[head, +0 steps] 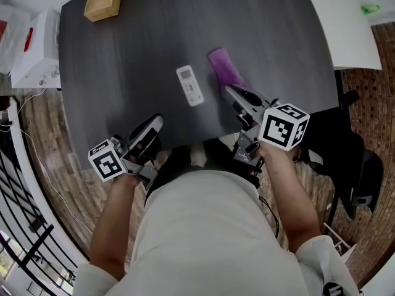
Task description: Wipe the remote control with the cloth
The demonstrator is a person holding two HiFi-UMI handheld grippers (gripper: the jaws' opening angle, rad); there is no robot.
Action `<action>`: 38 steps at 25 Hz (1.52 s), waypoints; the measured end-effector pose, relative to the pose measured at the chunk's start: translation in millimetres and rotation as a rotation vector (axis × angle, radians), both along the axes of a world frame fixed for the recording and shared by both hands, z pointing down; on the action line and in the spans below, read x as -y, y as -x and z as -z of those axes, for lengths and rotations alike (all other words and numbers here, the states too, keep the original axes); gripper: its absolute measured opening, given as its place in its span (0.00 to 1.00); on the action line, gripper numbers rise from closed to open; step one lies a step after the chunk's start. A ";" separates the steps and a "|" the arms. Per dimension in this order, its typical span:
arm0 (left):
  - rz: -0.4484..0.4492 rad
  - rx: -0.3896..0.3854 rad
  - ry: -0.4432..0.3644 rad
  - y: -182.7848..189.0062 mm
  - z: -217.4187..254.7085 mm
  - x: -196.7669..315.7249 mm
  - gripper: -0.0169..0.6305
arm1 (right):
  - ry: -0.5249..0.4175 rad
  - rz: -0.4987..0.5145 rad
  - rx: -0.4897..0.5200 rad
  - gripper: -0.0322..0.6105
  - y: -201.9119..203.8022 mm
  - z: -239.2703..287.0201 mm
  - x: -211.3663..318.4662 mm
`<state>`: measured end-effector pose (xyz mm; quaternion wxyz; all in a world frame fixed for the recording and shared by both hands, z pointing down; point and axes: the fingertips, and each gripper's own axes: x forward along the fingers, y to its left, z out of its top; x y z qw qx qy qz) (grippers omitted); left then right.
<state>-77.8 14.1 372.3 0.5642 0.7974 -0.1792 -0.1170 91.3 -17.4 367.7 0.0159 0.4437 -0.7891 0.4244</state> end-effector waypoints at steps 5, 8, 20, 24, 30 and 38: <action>-0.008 -0.099 -0.119 4.7 58.3 -19.4 0.04 | -0.099 -0.083 0.103 0.08 -3.3 58.5 -13.2; -0.042 -0.127 -0.188 4.7 83.6 -23.6 0.04 | -0.153 -0.110 0.143 0.08 3.8 84.3 -22.9; -0.054 -0.156 -0.328 -12.8 134.3 -63.2 0.04 | -0.251 -0.051 0.119 0.07 -7.4 127.4 -57.5; 0.008 -0.133 -0.342 -43.3 140.7 -92.7 0.04 | -0.269 0.015 0.136 0.07 -29.9 135.1 -81.5; 0.118 -0.112 -0.309 -57.2 138.0 -110.9 0.04 | -0.252 0.092 0.152 0.07 -30.8 130.5 -88.5; 0.160 -0.060 -0.313 -45.2 135.9 -140.1 0.04 | -0.327 0.093 0.131 0.07 -32.6 141.2 -92.0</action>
